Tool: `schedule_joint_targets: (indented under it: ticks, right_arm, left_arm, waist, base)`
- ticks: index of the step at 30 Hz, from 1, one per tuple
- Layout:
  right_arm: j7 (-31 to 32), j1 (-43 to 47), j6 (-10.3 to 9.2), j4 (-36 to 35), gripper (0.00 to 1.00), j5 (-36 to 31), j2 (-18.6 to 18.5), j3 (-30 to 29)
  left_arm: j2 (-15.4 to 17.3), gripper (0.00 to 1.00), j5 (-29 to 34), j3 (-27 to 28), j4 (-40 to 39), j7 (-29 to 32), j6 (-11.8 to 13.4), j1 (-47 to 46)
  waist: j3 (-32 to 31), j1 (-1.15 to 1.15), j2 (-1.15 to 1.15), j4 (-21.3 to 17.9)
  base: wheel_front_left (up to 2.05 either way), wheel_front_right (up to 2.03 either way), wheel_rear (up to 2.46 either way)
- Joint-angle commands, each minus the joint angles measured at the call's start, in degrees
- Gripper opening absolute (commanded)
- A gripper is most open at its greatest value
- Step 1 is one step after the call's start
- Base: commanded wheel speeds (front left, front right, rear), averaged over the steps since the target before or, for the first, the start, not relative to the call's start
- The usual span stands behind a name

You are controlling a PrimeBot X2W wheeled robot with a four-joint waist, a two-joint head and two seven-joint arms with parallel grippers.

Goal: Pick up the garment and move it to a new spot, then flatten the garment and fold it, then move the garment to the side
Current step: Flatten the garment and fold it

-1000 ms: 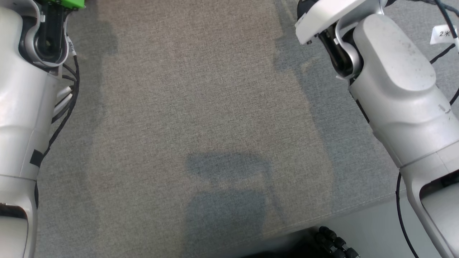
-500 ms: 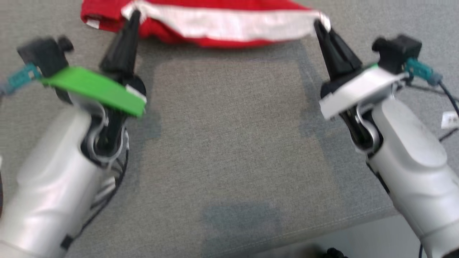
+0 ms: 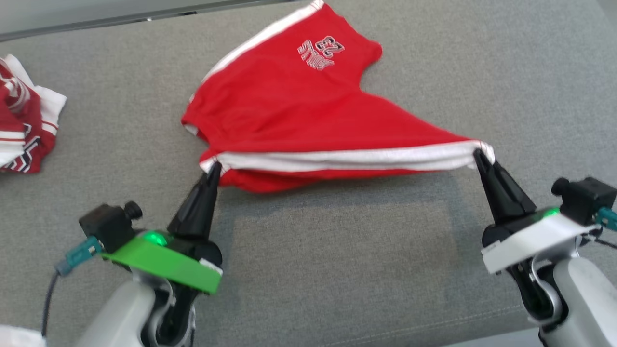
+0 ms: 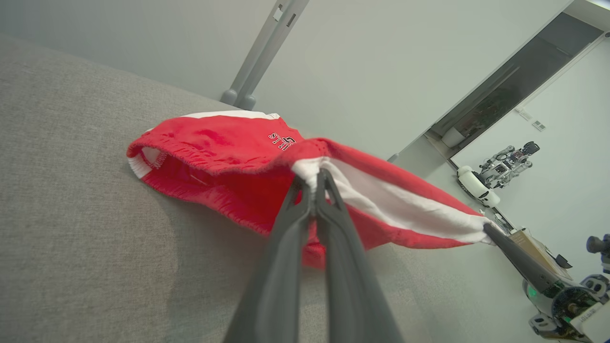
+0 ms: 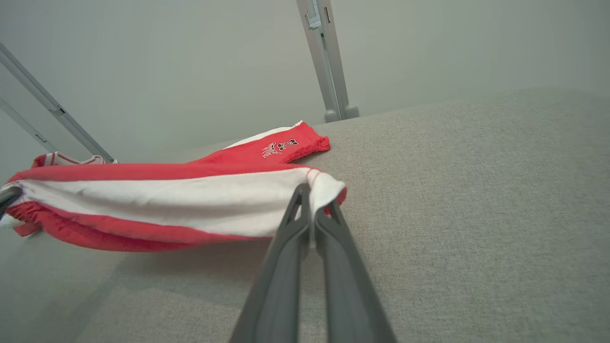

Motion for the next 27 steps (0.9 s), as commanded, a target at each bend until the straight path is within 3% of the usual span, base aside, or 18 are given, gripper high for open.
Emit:
schedule_joint_targets:
  ticks: [1, 12, 20, 27]
  right_arm:
    - [0.5, 1.8, 0.0, -1.0, 0.0, -0.6, 0.4, -0.6]
    - [7.7, 18.7, 0.0, -14.2, 0.0, -6.4, 7.4, -6.1]
    - [10.7, 25.3, 0.0, -17.6, 0.0, -8.4, 10.3, -7.7]
    - [12.2, 27.0, 0.0, -18.4, 0.0, -8.3, 10.4, -9.5]
  left_arm:
    - [-0.4, 0.0, 0.9, 0.6, -0.5, -0.2, -0.1, 1.9]
    - [-6.7, 0.0, 7.0, 5.5, -7.2, -0.2, -0.1, 17.6]
    - [-8.7, 0.0, 7.3, 7.3, -10.1, -0.2, -0.1, 25.1]
    - [-9.9, 0.0, 6.5, 8.6, -9.7, -0.2, -0.1, 27.9]
  waist:
    - [-2.5, 0.01, 0.01, 1.1]
    - [-9.1, 0.01, 0.01, 0.5]
    - [-11.9, 0.01, 0.01, 0.4]
    - [-12.3, 0.01, 0.01, 1.1]
  base:
    - [0.0, 0.0, 0.0]
    - [0.0, 0.0, 0.0]
    - [0.0, 0.0, 0.0]
    - [0.0, 0.0, 0.0]
